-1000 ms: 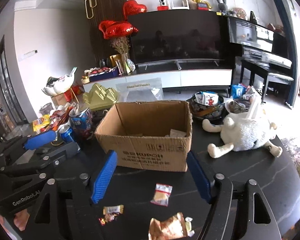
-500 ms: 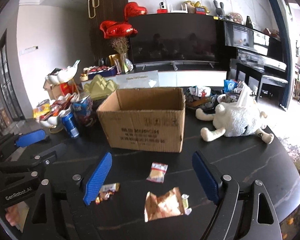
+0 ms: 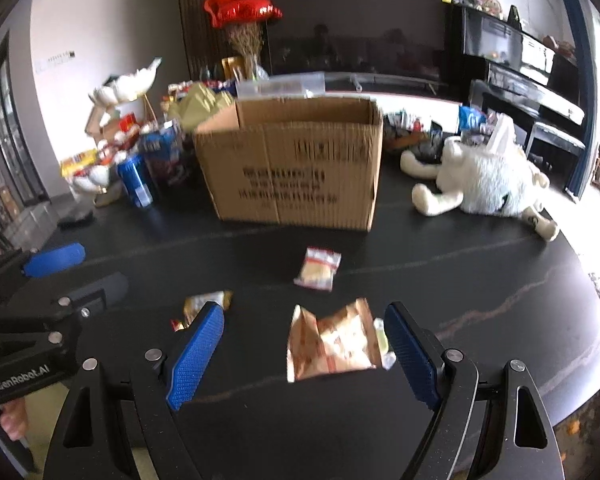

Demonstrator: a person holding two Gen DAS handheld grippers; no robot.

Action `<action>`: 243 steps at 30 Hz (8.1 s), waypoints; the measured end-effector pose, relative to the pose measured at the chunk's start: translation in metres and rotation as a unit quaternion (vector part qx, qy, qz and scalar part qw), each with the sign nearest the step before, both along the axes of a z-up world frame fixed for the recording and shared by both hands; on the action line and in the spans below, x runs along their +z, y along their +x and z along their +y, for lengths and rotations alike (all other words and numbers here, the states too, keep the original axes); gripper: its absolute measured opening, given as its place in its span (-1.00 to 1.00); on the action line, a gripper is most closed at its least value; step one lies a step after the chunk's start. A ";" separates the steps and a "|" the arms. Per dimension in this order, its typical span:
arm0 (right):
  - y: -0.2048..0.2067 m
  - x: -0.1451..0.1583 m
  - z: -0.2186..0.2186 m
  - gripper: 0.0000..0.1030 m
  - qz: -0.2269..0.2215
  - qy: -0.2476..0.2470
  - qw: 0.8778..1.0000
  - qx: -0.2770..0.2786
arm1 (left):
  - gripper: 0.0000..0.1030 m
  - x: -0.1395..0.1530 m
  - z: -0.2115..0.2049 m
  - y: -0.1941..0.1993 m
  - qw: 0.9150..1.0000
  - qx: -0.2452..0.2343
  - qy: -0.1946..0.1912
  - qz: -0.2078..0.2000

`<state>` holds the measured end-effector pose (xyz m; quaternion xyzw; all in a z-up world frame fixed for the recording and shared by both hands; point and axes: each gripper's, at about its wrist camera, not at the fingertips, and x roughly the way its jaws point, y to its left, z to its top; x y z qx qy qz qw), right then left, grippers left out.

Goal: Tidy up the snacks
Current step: 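Grasp the red-wrapped round candy with the left tool while the right tool grasps the orange Fortune biscuits bag, then carry the round candy and biscuits bag over the box and open both tools, then grasp the white-gold wrapped candy with the left tool while the right tool grasps the pale green candy, then carry both candies over the box and open both tools to drop them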

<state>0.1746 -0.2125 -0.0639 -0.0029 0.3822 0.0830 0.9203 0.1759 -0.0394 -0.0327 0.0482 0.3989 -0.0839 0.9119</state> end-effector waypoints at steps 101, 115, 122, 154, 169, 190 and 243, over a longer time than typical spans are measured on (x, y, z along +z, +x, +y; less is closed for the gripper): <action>0.039 0.056 0.004 -0.26 -0.053 0.043 0.998 -0.006 | -0.59 0.060 -0.018 0.046 0.997 -0.041 -0.045 -0.052; 0.088 0.093 0.014 -0.26 -0.072 0.030 0.997 0.011 | -0.59 0.090 -0.009 0.098 0.996 -0.025 -0.053 -0.061; 0.124 0.096 0.014 -0.25 -0.071 0.031 0.997 0.013 | -0.59 0.093 -0.009 0.130 0.997 -0.023 -0.042 -0.066; 0.158 0.069 -0.008 0.32 -0.052 0.014 0.998 -0.027 | 0.26 0.072 -0.006 0.156 0.997 0.000 -0.008 -0.076; 0.097 0.073 -0.024 0.41 -0.039 0.014 0.996 -0.075 | 0.42 0.070 -0.004 0.090 0.997 0.001 0.000 -0.079; 0.076 -0.006 -0.037 0.41 0.093 0.014 0.988 -0.119 | 0.44 -0.011 -0.003 0.075 0.999 -0.010 0.009 0.034; 0.073 -0.079 -0.031 -0.60 0.235 0.049 0.963 -0.122 | -0.64 -0.098 -0.019 0.102 0.976 -0.038 -0.031 0.211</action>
